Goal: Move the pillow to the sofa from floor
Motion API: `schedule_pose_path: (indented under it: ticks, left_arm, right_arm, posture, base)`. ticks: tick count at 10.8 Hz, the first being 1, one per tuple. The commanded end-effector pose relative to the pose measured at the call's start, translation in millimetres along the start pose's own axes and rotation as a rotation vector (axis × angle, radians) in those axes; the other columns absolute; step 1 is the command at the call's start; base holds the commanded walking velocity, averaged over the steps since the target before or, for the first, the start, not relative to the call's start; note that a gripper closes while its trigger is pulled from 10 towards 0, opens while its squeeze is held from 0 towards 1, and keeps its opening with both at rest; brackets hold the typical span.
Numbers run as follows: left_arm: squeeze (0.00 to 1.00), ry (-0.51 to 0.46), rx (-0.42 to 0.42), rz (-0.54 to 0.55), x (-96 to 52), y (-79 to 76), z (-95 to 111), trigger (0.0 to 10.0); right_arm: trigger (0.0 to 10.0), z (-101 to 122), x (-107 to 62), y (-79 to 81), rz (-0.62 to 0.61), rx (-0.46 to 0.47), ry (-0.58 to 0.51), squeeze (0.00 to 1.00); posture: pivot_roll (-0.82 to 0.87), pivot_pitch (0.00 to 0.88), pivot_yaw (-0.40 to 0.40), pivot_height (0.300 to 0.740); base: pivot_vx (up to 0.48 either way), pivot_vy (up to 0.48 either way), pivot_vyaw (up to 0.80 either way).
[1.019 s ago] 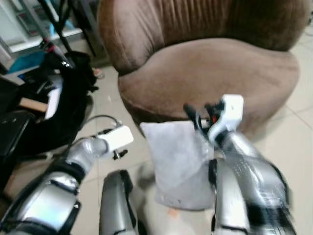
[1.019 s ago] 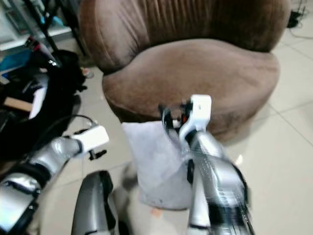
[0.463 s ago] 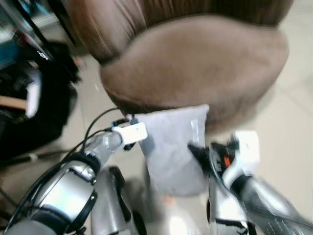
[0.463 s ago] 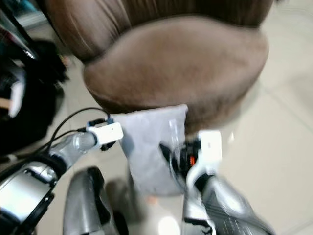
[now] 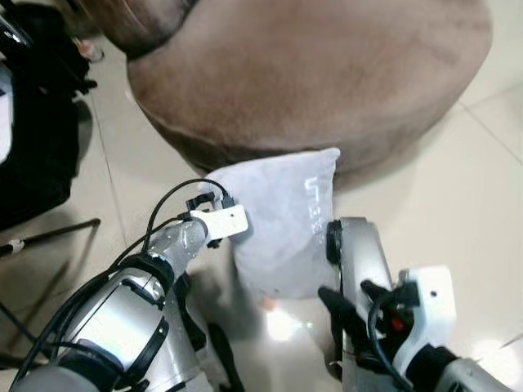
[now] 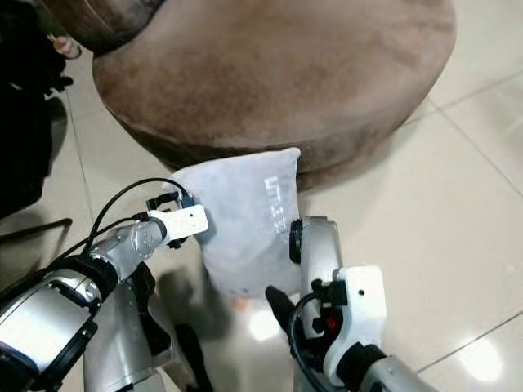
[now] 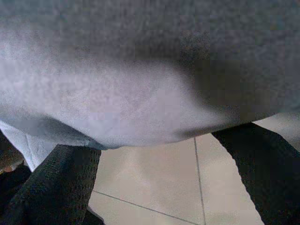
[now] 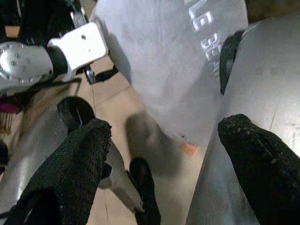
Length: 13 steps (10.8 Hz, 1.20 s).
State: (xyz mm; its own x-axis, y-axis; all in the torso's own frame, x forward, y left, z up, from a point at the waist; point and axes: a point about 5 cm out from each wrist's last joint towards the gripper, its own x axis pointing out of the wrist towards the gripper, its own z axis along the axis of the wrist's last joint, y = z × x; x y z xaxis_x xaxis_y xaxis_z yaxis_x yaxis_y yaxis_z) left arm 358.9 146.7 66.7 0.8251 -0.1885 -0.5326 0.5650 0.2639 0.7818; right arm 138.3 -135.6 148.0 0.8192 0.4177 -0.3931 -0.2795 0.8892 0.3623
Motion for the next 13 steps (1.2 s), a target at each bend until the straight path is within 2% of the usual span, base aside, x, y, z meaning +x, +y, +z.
schedule_pose_path:
  ticks: [1, 4, 6, 8, 10, 11, 12, 13]
  left_arm:
    - [0.0, 0.028, -0.006, -0.019, -1.0, -6.6, -8, 10.0]
    - [0.0, 0.013, -0.052, 0.092, -7.5, 28.2, -19, 10.0]
    - [0.0, 0.033, -0.112, 0.153, -16.6, 53.1, -36, 10.0]
    - [0.0, 0.057, -0.123, 0.212, -24.2, 74.2, -46, 10.0]
    - [0.0, 0.075, -0.063, 0.241, -24.2, 81.3, -43, 10.0]
    - [0.0, 0.069, -0.062, 0.242, -22.2, 79.8, -38, 10.0]
    - [0.0, 0.038, -0.064, 0.22, -17.5, 73.6, -27, 10.0]
    - [0.0, 0.02, -0.057, 0.187, -13.3, 65.1, -19, 10.0]
  right_arm:
    - [10.0, -2, -1.6, 2.4, 0.004, 0.003, 0.01, 0.0]
    - [10.0, -2, 17.1, -4.2, 0.029, 0.013, 0.021, 0.0]
    - [10.0, -6, 28.6, -8.6, 0.041, 0.013, 0.037, 0.0]
    - [10.0, -10, 28.8, -12.4, 0.042, 0.011, 0.052, 0.0]
    - [10.0, -12, 21.6, -13.2, 0.047, -0.009, 0.046, 0.0]
    - [10.0, -6, 20.1, -12.1, 0.069, -0.059, 0.022, 0.0]
    - [10.0, 33, 11.8, -9.2, 0.123, -0.217, -0.12, 0.0]
    - [10.0, 71, -2.2, -0.6, 0.249, -0.498, -0.192, 0.0]
  posture:
    - [-0.45, 0.358, 0.173, 0.412]
    - [-0.37, 0.284, 0.179, 0.412]
    - [-0.34, 0.248, 0.176, 0.412]
    - [-0.35, 0.245, 0.179, 0.412]
    - [-0.37, 0.242, 0.186, 0.412]
    - [-0.38, 0.236, 0.19, 0.412]
    - [-0.39, 0.23, 0.197, 0.412]
    - [-0.4, 0.231, 0.203, 0.412]
  base:
    - [0.0, 0.0, 0.0]
    - [0.0, 0.0, 0.0]
    - [0.0, 0.0, 0.0]
    - [0.0, 0.0, 0.0]
    - [0.0, 0.0, 0.0]
    - [0.0, 0.0, 0.0]
    - [0.0, 0.0, 0.0]
    - [0.0, 0.0, 0.0]
